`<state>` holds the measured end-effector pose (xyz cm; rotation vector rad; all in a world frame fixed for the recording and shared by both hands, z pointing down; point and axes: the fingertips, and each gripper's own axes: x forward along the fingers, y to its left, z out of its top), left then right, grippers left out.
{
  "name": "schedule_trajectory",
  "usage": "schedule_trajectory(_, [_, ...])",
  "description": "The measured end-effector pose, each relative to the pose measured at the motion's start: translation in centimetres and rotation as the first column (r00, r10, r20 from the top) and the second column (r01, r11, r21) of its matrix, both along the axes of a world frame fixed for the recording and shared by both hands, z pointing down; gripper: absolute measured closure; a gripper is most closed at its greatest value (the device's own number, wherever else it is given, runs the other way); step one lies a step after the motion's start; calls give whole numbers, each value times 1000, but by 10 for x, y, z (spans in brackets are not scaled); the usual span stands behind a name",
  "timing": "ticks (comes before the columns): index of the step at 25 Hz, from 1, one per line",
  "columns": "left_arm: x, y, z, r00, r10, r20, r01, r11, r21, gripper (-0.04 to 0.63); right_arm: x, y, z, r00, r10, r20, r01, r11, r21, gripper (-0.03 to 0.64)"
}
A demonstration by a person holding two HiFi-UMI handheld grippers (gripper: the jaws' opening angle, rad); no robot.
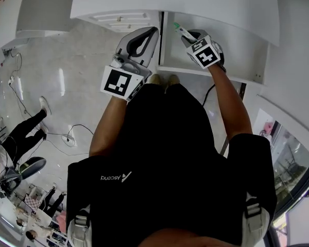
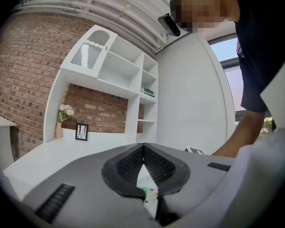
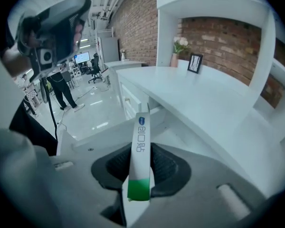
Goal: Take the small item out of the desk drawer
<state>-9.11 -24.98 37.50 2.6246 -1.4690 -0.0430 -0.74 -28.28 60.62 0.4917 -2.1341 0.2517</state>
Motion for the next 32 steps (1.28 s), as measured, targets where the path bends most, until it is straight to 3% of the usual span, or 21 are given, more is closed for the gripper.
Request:
schedule_trajectory(4, [4,3,-2,1000,7,5,-6,1000,-24,597,-3,3,-48,994,29,107,-34,998,51,527])
schedule_trajectory(10, [11,11,-7,999,48,8,-48,999,8,597,-6,8,-116,960,76,270,-112,986,122,527])
schedule_trajectory(18, [27,22,-37,998,59,-14,-58,997,58,597,12,26,-216,879,82,470,-207,953,222,528])
schedule_trajectory(25, [30,29,-69,995,90,-35,-85,988,126,597,12,45,-270,817,61,574,-267,922,281,527])
schedule_trajectory(32, [36,38,-92,994,106,-31,-101,984,149,597,19,69,-318,724,-4,689,-304,896,325,528])
